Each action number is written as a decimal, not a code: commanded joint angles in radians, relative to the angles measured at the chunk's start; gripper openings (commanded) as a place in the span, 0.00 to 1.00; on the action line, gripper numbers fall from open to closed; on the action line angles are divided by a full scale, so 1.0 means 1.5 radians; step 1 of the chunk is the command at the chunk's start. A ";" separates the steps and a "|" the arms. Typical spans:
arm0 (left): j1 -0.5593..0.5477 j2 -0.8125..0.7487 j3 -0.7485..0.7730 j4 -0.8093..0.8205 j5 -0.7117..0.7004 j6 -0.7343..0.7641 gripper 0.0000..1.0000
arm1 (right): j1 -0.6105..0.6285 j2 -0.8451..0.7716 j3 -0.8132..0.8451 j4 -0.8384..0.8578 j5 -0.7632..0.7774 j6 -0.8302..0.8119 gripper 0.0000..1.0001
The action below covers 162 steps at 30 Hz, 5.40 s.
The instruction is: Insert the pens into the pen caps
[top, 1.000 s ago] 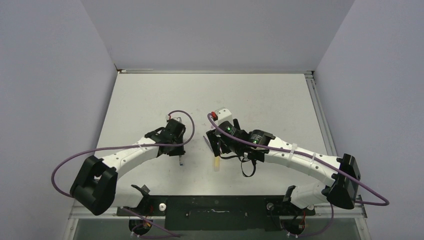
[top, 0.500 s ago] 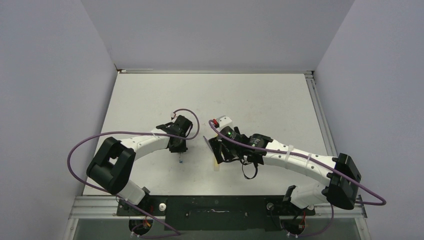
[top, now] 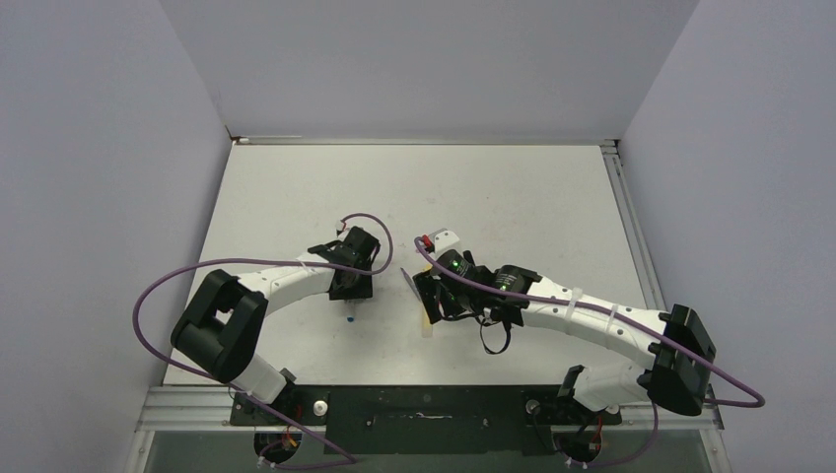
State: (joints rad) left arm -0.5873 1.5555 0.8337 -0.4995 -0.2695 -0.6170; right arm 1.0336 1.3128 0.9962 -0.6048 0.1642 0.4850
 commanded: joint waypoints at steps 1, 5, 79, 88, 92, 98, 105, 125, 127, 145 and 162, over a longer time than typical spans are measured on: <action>0.002 0.000 0.025 -0.021 -0.010 0.006 0.52 | -0.005 -0.027 0.017 0.009 0.006 0.005 0.73; 0.001 -0.008 0.036 -0.033 -0.010 0.010 0.55 | -0.005 -0.024 0.025 0.007 0.007 0.005 0.73; 0.034 -0.514 -0.020 -0.058 0.139 0.163 0.83 | -0.107 0.519 0.357 0.059 -0.036 -0.086 0.31; 0.036 -0.512 -0.020 -0.058 0.140 0.164 0.85 | -0.106 0.521 0.326 0.064 -0.040 -0.082 0.20; 0.037 -0.515 -0.020 -0.059 0.141 0.163 0.85 | -0.107 0.525 0.320 0.061 -0.046 -0.082 0.09; 0.037 -0.518 -0.023 -0.056 0.150 0.157 0.86 | -0.107 0.504 0.320 0.073 -0.049 -0.076 0.05; 0.037 -0.522 -0.019 -0.059 0.165 0.152 0.86 | -0.106 0.444 0.331 0.082 -0.052 -0.054 0.05; 0.042 -0.562 -0.041 0.083 0.435 0.052 0.87 | -0.107 0.107 0.175 0.215 -0.151 0.044 0.05; 0.042 -0.564 -0.047 0.109 0.463 0.034 0.87 | -0.107 0.073 0.156 0.236 -0.168 0.054 0.05; 0.045 -0.558 -0.115 0.465 0.660 -0.175 0.87 | -0.110 -0.118 0.046 0.455 -0.373 0.178 0.05; 0.045 -0.536 -0.109 0.582 0.742 -0.245 0.65 | -0.067 -0.119 0.021 0.584 -0.414 0.227 0.05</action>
State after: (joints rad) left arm -0.5262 0.7563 0.6567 0.2665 0.7979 -0.9550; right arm 0.9138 1.1564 1.0168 0.1635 -0.4458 0.8211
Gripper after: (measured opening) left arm 0.692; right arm 0.140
